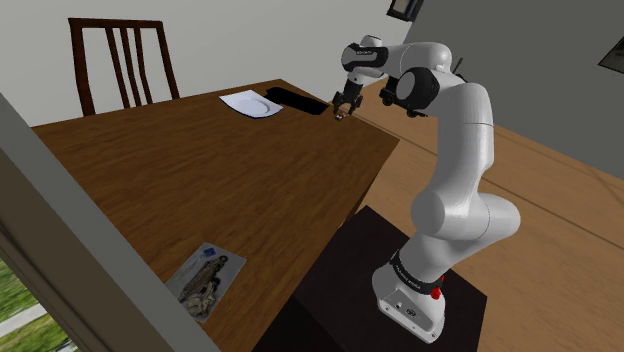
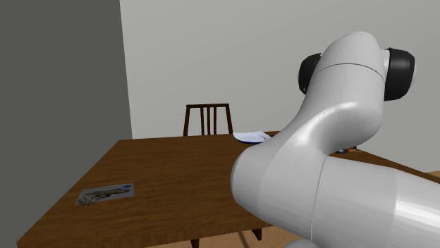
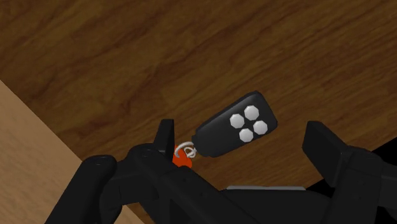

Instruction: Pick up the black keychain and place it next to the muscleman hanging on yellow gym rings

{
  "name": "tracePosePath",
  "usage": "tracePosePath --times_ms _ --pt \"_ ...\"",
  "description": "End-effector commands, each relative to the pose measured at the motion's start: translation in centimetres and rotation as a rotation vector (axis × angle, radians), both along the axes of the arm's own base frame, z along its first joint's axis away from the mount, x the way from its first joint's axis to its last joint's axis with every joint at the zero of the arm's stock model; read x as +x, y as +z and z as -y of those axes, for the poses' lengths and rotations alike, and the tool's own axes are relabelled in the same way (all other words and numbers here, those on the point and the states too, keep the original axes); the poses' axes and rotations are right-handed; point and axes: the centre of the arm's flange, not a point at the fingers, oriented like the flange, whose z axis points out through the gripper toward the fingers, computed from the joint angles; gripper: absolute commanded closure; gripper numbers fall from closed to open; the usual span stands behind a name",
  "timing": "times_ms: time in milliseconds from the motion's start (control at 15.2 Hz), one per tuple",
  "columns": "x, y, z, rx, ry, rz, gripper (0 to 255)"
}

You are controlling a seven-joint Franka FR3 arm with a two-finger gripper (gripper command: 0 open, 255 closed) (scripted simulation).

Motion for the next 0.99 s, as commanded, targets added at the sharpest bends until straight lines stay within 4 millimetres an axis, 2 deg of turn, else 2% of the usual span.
tracePosePath --times_ms 0,132,396,924 --pt "0.0 0.0 0.0 0.0 0.0 0.0 0" --pt "0.0 0.0 0.0 0.0 0.0 0.0 0" --pt "-0.1 5.0 0.0 0.0 0.0 0.0 0" --pt "-0.1 5.0 0.0 0.0 0.0 0.0 0"
